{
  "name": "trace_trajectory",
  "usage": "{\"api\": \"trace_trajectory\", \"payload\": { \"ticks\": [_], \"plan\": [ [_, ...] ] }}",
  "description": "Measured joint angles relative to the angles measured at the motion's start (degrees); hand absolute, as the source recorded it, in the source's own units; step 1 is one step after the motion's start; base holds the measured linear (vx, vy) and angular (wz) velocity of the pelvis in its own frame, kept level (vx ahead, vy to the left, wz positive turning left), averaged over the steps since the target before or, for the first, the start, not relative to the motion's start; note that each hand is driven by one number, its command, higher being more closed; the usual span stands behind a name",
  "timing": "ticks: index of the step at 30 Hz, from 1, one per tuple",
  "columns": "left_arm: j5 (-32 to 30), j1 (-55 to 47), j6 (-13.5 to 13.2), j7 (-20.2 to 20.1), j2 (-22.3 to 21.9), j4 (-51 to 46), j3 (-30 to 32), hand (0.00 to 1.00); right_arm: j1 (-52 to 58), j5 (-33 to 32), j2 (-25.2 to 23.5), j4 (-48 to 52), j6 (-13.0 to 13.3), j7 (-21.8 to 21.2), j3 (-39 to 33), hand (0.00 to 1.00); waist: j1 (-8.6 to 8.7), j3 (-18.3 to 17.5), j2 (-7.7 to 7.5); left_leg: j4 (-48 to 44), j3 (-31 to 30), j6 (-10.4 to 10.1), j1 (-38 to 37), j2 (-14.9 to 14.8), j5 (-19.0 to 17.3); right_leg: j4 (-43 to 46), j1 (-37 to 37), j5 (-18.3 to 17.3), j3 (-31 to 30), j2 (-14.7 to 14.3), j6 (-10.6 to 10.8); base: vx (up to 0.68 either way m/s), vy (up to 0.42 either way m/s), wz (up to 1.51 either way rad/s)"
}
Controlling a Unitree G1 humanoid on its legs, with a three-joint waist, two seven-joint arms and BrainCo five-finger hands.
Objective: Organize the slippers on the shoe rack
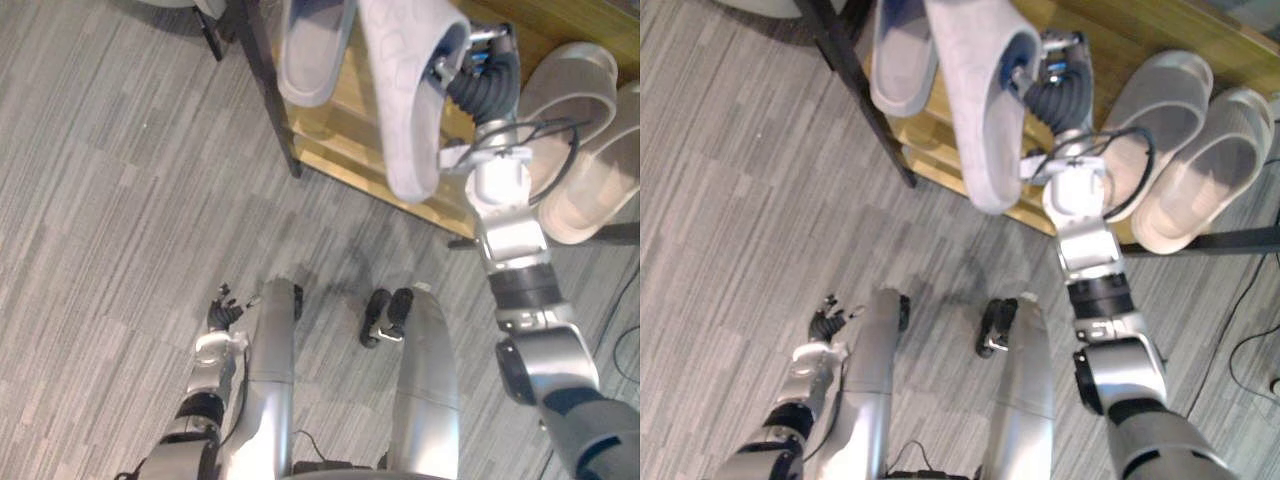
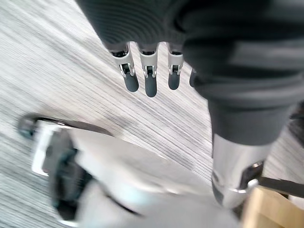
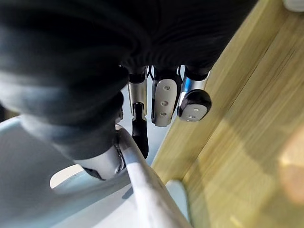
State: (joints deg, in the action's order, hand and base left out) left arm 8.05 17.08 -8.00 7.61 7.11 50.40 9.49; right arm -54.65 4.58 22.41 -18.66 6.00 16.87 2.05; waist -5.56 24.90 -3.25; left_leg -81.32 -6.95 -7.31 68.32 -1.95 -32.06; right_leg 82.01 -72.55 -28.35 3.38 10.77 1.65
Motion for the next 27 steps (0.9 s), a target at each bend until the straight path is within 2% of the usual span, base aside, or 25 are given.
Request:
{"api": "trace_trajectory", "payload": {
  "ticks": [7,9,14,15,20,27],
  "plan": [
    [1.2,0.0,-0.1,1.1,-0.1,0.1,-0.5,0.00,-5.2,1.1,-0.7,-9.6,-1.9,2.8,-3.0,1.00,-0.71,-0.2,0.39,0.0,-0.1,-0.1,0.9,-0.5,0.1,0.0,-0.5,0.0,0.6,0.1,-0.8,0.00,0.000,0.00],
    [1.5,0.0,-0.1,1.3,-0.2,0.5,-0.6,0.00,-7.5,2.0,-1.5,-13.6,-2.4,4.3,-5.3,1.00,-0.74,-0.5,0.82,0.1,-0.2,-0.3,1.2,-0.6,0.2,0.0,-0.6,0.0,0.8,0.1,-0.9,0.02,-0.017,0.03],
    [2.9,0.0,-0.2,2.4,-1.1,1.4,-0.6,0.00,-10.2,2.0,-1.7,-18.7,-3.1,5.0,-8.1,1.00,-0.93,-1.3,2.10,0.3,-0.7,-0.9,1.6,-0.5,0.5,-0.1,-0.7,-0.1,1.5,0.3,-1.6,0.01,-0.017,0.05],
    [3.4,0.0,-0.2,2.4,-1.4,1.6,-0.6,0.00,-10.2,2.0,-1.8,-18.9,-3.4,5.6,-8.7,0.00,-0.99,-1.5,2.32,0.5,-0.9,-1.1,1.7,-0.5,0.6,-0.1,-0.7,-0.2,1.7,0.4,-1.8,0.00,-0.031,0.07],
    [3.5,-0.1,-0.2,2.4,-1.5,2.4,-0.8,0.00,-12.3,2.0,-2.1,-22.8,-3.9,6.7,-10.4,0.00,-1.05,-2.2,2.78,1.4,-1.4,-2.1,1.7,-0.5,1.2,0.0,-0.9,-0.3,2.5,0.6,-2.7,0.01,-0.044,0.06],
    [5.2,-0.4,-0.5,3.5,-1.6,2.6,-1.2,0.00,-12.5,1.5,-2.4,-23.0,-4.2,6.7,-10.8,0.00,-1.20,-2.5,3.10,2.5,-1.4,-3.0,1.7,-1.1,1.7,-0.1,-1.5,-0.1,2.6,0.3,-3.1,0.00,-0.035,-0.01]
  ]
}}
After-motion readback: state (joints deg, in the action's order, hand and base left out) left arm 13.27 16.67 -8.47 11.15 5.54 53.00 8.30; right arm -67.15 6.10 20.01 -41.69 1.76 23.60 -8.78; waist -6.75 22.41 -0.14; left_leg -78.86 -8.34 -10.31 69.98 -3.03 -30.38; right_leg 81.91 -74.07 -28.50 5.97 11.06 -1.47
